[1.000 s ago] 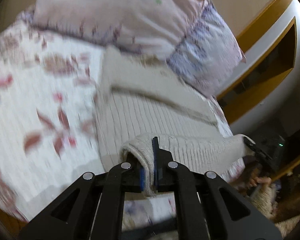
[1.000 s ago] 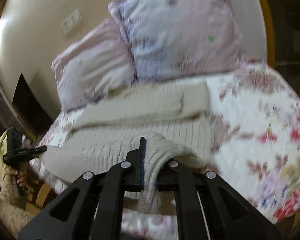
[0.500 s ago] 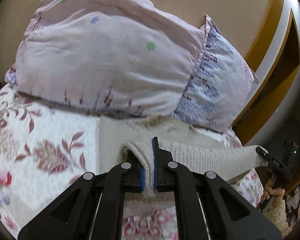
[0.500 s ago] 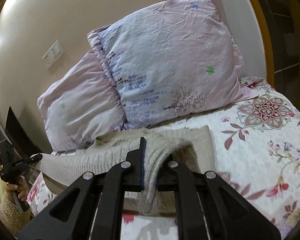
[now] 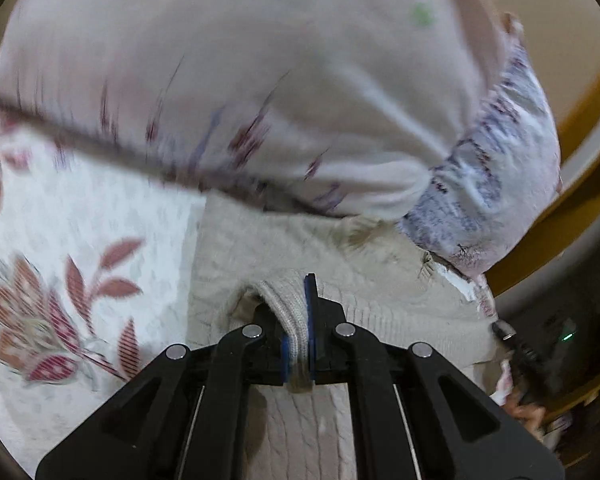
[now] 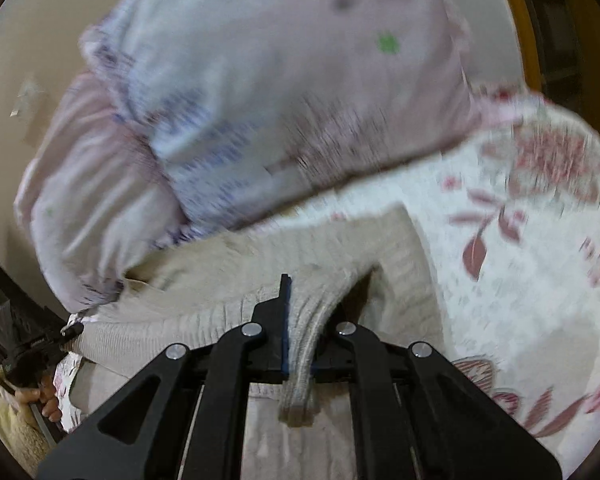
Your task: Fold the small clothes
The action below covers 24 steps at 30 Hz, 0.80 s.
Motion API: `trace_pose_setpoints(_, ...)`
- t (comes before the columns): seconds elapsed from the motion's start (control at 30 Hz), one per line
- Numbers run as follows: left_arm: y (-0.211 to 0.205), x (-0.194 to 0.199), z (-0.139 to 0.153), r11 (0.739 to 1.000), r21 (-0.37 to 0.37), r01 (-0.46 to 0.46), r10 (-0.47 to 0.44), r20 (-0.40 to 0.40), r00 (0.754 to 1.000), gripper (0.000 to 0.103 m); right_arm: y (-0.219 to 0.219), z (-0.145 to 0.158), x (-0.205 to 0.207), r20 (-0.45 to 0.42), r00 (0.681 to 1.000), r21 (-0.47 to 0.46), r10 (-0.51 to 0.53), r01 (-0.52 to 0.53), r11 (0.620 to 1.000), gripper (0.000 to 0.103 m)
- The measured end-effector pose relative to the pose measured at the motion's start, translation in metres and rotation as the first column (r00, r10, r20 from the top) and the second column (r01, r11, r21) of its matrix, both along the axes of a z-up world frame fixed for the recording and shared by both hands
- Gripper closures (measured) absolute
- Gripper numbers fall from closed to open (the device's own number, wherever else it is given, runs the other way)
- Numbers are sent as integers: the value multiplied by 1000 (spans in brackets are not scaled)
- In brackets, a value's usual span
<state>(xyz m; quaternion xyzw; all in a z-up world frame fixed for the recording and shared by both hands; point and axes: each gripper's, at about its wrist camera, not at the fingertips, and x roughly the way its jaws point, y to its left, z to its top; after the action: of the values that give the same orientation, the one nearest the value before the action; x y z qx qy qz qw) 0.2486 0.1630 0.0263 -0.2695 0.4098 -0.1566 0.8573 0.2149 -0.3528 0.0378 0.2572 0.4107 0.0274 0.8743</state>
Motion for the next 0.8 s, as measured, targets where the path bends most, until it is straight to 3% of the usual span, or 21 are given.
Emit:
trace_pose_setpoints(0.1,8,7,-14,996,-89,-10,5,-53,999,97,-5,-14,5,-34,999,51,-8,9,999,95)
trace_pose_setpoints(0.2,10,11,-19,992,-129,-14,4,-80,997,97,-8,-18,10,-53,999,85,-13,17,996,90)
trace_pose_setpoints(0.33,9,20,-24,984,-178,-22,0,-127,992,97,-16,-21,23,-68,997,177,-22,34,984,64)
trace_pose_setpoints(0.43,11,28,-28,969,-245,-37,-2,-156,988,96,-22,-23,35,-73,996,239,-44,61,969,53)
trace_pose_setpoints(0.5,11,31,-29,960,-277,-44,-2,-164,986,90,-24,-24,40,-73,996,257,-56,73,964,51)
trace_pose_setpoints(0.67,17,31,-22,942,-329,-61,18,-132,991,55,-23,-22,43,-72,995,252,-70,86,964,49)
trace_pose_setpoints(0.8,29,23,-10,946,-318,-67,41,-88,995,53,-28,-9,31,-39,995,198,-91,97,975,49)
